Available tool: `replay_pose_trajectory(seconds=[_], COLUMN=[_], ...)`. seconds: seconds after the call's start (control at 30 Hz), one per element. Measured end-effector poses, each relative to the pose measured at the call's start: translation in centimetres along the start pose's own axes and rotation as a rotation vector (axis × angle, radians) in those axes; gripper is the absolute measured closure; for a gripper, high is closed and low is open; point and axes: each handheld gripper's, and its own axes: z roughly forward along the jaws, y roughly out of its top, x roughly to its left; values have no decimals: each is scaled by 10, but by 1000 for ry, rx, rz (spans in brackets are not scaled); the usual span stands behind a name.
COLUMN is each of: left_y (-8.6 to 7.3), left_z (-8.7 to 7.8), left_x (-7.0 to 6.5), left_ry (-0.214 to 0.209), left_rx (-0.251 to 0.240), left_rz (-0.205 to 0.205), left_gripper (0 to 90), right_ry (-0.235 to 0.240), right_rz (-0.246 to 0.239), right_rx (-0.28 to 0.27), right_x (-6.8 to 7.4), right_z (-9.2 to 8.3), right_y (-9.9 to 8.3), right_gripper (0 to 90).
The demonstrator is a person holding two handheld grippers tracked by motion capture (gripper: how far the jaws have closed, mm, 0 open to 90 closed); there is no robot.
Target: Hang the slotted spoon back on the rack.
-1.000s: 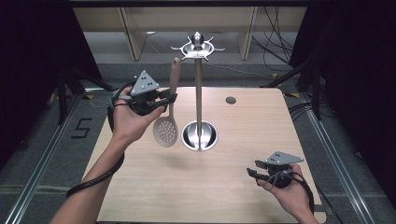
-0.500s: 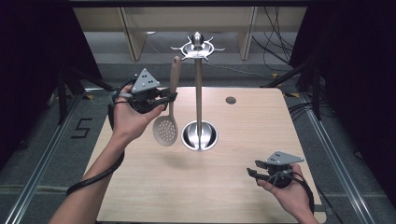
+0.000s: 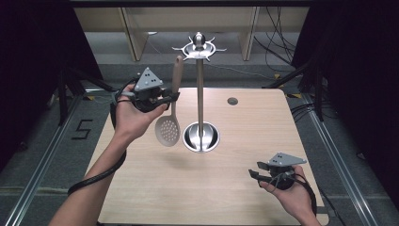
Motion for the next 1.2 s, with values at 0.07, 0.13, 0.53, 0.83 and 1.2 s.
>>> replay_pose_trajectory(seconds=[0.07, 0.13, 0.53, 0.83, 1.2], left_y=[0, 0, 2, 2, 2], left_z=[0, 1, 4, 7, 10], left_x=[0, 0, 0, 0, -1], left_ry=[-1, -2, -5, -7, -11], left_rx=[2, 6, 18, 32, 39], left_rz=[1, 3, 1, 6, 6], left_gripper=[746, 746, 746, 746, 745], right_ry=[-2, -2, -2, -10, -10], right_rz=[-10, -4, -3, -30, -29], right_rx=[-2, 1, 1, -6, -5], right_x=[-1, 0, 0, -2, -2], right_z=[0, 0, 0, 0, 0], right_y=[0, 0, 0, 0, 0], right_gripper=[536, 536, 536, 536, 536])
